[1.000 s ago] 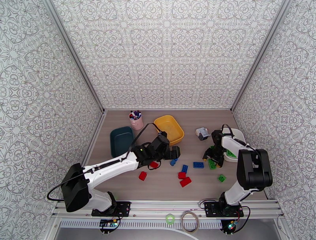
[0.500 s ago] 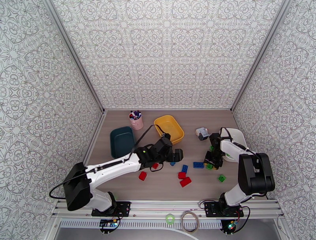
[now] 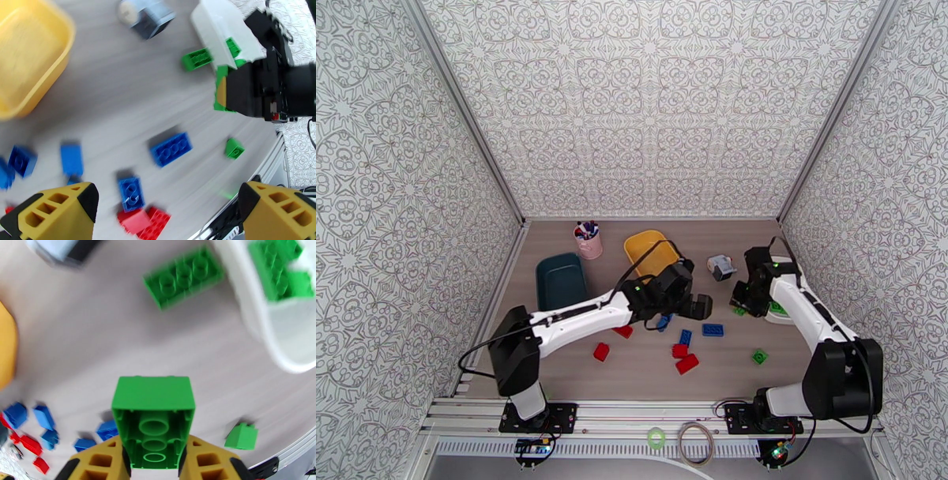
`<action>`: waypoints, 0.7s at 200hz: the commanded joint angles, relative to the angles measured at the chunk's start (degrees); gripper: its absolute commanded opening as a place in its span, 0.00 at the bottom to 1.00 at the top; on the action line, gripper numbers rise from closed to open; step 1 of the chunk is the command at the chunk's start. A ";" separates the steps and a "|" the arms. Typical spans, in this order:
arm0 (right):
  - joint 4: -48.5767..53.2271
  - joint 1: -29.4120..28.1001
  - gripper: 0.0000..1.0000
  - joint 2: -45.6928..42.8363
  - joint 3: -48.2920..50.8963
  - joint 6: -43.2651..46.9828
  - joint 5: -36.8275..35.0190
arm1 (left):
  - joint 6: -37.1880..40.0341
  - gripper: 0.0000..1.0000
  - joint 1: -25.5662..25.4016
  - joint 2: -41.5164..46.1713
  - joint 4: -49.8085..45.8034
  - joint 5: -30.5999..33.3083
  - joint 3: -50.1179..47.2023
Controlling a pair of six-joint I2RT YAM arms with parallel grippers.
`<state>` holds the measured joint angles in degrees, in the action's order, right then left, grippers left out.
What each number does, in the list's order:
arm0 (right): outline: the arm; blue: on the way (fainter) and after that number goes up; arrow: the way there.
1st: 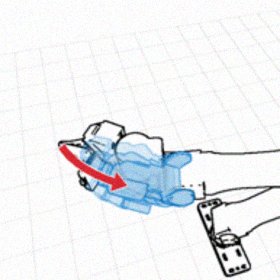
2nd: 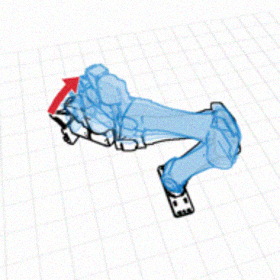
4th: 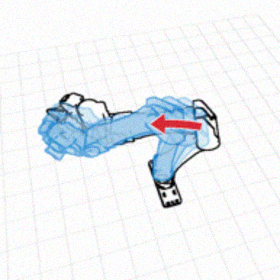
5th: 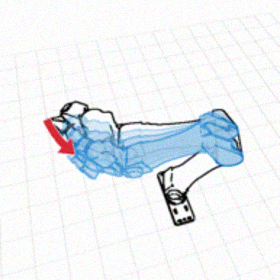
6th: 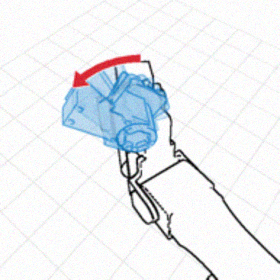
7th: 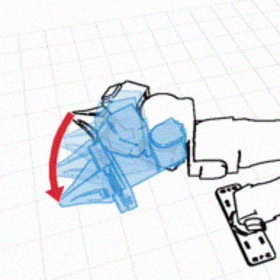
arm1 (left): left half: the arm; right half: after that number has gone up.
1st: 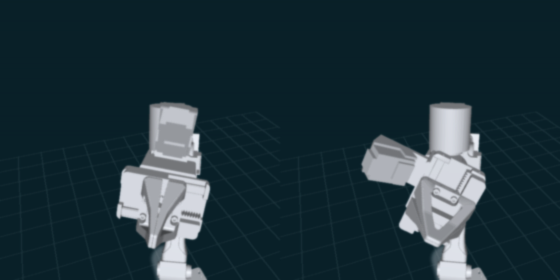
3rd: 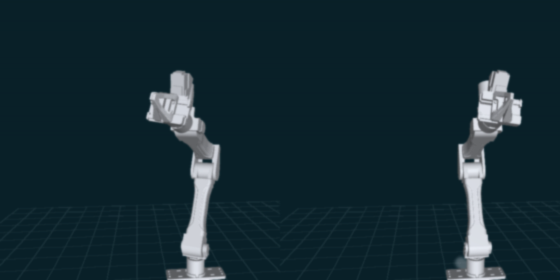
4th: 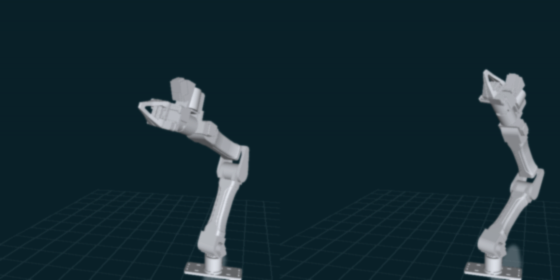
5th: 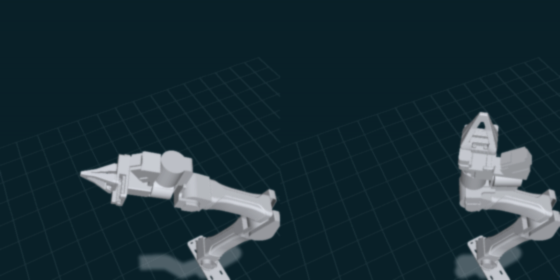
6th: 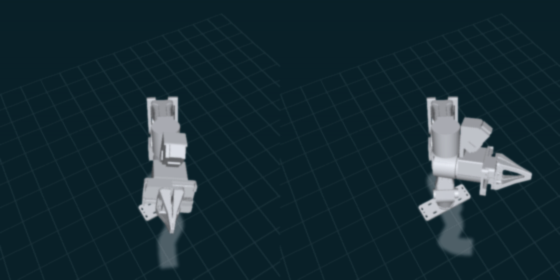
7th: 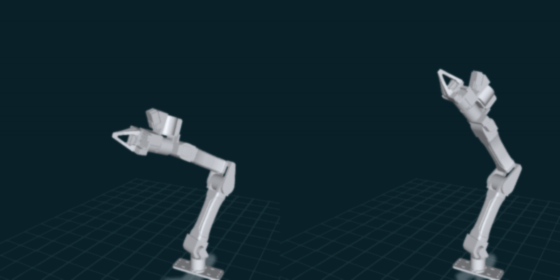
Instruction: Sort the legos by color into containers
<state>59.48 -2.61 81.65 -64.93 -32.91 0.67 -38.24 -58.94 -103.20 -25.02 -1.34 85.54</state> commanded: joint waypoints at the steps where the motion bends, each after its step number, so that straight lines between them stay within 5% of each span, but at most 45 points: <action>1: 3.89 2.85 0.21 1.48 -5.59 3.29 -5.64 | 5.75 0.99 -1.67 -3.18 1.26 -0.69 5.84; 66: 7.21 13.53 0.21 9.25 -15.60 11.72 -12.96 | 6.91 0.99 -1.02 -17.48 -10.11 -6.96 28.79; 103: 7.54 17.80 0.24 13.64 -17.62 13.31 -13.41 | 6.27 0.99 -0.23 -19.16 -11.00 -7.86 30.75; 140: 6.35 18.08 0.46 15.32 -17.63 13.20 -12.12 | 4.95 0.99 2.29 -16.30 -9.61 -7.45 26.72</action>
<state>65.43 15.46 96.42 -80.79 -20.53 -11.51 -32.77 -58.94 -121.82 -34.11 -7.94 114.69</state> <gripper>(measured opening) 0.412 0.994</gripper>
